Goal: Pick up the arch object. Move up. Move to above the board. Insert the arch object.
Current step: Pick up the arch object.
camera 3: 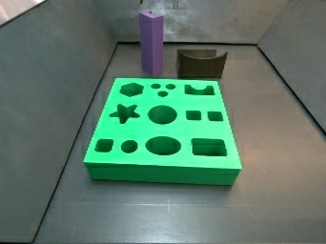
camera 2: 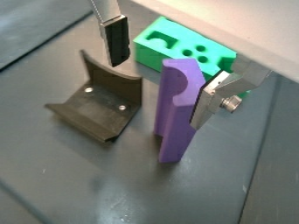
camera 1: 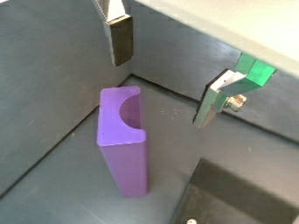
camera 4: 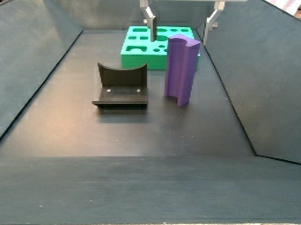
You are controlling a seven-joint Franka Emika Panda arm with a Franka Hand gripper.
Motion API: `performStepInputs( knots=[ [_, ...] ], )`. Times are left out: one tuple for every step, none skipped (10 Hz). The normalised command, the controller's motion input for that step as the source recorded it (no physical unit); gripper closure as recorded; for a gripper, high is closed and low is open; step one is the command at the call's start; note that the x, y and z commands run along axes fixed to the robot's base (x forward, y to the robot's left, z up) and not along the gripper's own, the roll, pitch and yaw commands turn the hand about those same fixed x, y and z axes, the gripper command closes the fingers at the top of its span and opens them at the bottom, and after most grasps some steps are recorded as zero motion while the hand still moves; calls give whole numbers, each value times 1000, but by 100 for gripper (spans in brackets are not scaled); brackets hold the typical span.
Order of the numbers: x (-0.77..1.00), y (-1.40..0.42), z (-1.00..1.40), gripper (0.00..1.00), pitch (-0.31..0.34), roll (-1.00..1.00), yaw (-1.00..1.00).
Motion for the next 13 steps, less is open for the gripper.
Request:
performStepInputs(
  knots=[
    [-3, 0, -223, 0, 0, 40, -1000],
    [-3, 0, -231, 0, 0, 40, -1000],
    [0, 0, -229, 0, 0, 40, -1000],
    [0, 0, -283, 0, 0, 26, -1000],
    [0, 0, -400, 0, 0, 27, -1000],
    [134, -143, -491, 0, 51, 0, -809],
    [20, 0, 0, 0, 17, 0, 0],
    [100, 0, -69, 0, 43, 17, -43],
    [0, -60, -223, 0, 46, 0, -171],
    [-60, -66, -234, 0, 0, -7, -200],
    [-77, -100, -200, 0, -29, -53, -211],
    [-74, -146, -194, 0, -60, -27, -203],
    [-9, -97, -191, 0, -41, -27, -183]
  ],
)
